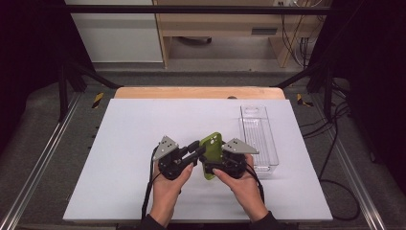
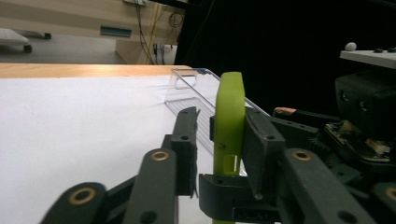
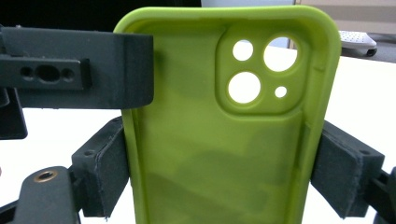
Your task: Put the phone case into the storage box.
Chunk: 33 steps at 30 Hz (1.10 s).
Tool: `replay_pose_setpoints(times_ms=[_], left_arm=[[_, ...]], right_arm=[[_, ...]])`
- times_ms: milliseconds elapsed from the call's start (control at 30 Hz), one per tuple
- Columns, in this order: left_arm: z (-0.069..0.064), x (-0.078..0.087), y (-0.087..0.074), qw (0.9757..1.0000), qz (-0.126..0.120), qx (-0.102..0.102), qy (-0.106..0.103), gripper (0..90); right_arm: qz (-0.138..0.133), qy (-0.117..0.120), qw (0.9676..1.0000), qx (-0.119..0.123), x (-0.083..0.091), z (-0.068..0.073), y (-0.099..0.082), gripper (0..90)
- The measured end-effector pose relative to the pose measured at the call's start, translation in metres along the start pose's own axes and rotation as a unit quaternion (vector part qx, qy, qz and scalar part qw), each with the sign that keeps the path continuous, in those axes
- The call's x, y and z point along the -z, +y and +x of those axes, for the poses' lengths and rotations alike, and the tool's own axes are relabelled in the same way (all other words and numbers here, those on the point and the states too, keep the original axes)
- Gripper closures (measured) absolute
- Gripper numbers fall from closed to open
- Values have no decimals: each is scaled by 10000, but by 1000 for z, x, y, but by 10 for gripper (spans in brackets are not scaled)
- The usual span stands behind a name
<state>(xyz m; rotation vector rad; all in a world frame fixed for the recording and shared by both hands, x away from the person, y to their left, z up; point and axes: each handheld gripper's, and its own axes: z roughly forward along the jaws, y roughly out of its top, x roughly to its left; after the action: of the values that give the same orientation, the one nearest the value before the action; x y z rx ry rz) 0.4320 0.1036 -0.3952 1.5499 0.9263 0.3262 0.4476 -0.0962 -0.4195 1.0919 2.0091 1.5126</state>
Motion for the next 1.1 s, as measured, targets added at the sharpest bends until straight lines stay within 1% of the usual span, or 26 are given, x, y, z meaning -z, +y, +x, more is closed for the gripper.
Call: replay_pose_setpoints(times_ms=[267, 367, 733, 1100], left_arm=[[0, 1, 1, 10000, -69, 16, 6, 610], [-1, 1, 2, 10000, -87, 10, -18, 601], [-2, 1, 3, 9999, -136, 21, -2, 543], [-2, 0, 5, 9998, -192, -6, -26, 522]], right_arm=[[5, -20, 10000, -60, 0, -3, -1, 163], [15, -19, 10000, -45, 0, -3, -1, 163], [30, -14, 10000, -46, 0, -3, -1, 163], [32, 7, 10000, -28, -1, -2, -2, 163]])
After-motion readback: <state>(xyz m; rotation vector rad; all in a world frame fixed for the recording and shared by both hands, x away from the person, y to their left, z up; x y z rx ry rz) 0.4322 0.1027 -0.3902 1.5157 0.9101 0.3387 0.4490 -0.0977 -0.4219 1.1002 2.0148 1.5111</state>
